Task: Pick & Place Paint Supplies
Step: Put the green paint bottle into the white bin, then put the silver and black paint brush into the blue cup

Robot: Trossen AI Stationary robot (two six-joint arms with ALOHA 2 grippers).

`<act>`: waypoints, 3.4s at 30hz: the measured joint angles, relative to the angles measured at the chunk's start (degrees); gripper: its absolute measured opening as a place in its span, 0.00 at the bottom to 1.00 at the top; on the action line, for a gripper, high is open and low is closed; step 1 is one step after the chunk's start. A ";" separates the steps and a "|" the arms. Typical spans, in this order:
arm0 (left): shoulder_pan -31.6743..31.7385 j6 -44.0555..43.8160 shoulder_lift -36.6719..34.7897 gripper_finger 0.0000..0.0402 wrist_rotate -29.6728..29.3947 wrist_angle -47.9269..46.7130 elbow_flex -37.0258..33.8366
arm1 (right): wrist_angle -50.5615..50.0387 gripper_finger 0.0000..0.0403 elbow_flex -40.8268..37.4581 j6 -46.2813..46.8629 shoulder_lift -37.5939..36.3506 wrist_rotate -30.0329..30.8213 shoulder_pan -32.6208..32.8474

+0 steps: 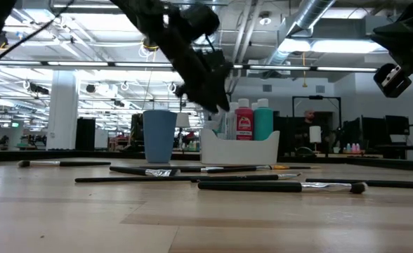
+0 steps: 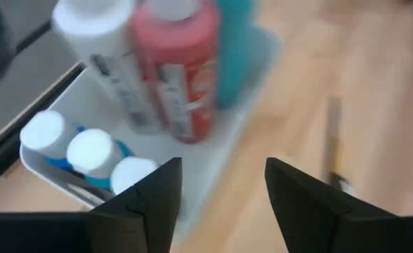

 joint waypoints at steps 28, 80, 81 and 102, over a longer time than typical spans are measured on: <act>-22.65 22.58 -7.30 0.51 25.93 -26.07 -1.22 | 0.13 0.06 0.00 -0.01 0.02 0.00 -0.01; -22.45 22.75 10.15 0.25 22.37 -18.37 -1.68 | 0.00 0.06 0.00 -0.02 0.01 0.00 -0.02; -22.45 22.75 10.34 0.22 22.32 -18.34 -1.66 | 0.00 0.06 0.00 0.00 0.02 0.00 -0.02; -21.42 14.58 2.69 0.01 20.98 -18.80 -1.89 | 0.08 0.06 0.02 -0.02 0.00 0.02 -0.02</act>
